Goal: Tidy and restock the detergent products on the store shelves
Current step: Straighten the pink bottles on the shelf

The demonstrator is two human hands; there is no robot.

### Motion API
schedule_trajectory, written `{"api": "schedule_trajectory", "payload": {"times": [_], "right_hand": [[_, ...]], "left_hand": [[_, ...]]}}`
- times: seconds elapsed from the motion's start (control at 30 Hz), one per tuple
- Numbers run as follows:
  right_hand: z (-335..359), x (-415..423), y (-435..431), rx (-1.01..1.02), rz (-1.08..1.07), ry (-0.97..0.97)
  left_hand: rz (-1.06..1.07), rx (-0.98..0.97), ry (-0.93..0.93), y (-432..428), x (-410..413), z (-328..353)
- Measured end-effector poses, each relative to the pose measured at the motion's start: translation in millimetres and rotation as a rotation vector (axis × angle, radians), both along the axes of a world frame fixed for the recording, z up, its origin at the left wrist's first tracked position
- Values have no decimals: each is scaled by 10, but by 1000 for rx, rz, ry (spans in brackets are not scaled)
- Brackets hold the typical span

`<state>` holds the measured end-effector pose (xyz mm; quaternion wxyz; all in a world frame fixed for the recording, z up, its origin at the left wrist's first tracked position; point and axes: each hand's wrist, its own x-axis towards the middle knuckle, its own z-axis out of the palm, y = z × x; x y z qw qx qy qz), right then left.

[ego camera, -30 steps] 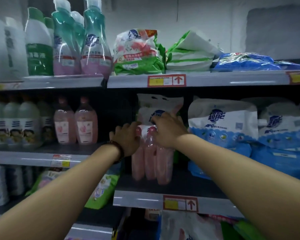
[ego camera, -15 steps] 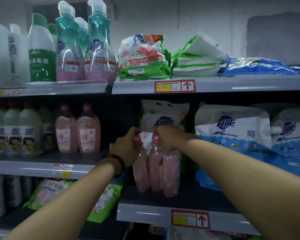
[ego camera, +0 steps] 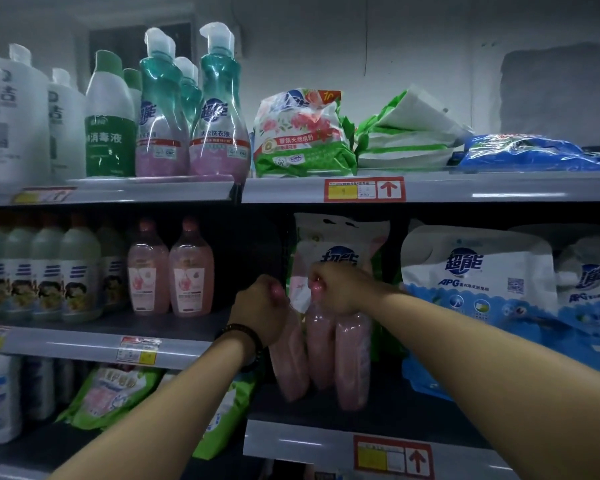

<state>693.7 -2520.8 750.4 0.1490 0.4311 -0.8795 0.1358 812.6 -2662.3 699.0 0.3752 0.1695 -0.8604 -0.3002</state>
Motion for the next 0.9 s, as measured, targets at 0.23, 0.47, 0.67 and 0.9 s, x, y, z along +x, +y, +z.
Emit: {"api": "schedule_trajectory", "payload": {"times": [0.23, 0.47, 0.67, 0.9], "right_hand": [[92, 67, -56, 48, -1, -1], [84, 113, -80, 6, -14, 65], [133, 353, 56, -25, 163, 205], [428, 793, 257, -172, 213, 333]], "left_hand": [[-9, -1, -33, -15, -27, -4], [-42, -15, 86, -23, 26, 43], [-46, -107, 274, 40, 282, 395], [51, -225, 408, 122, 807, 729]]}}
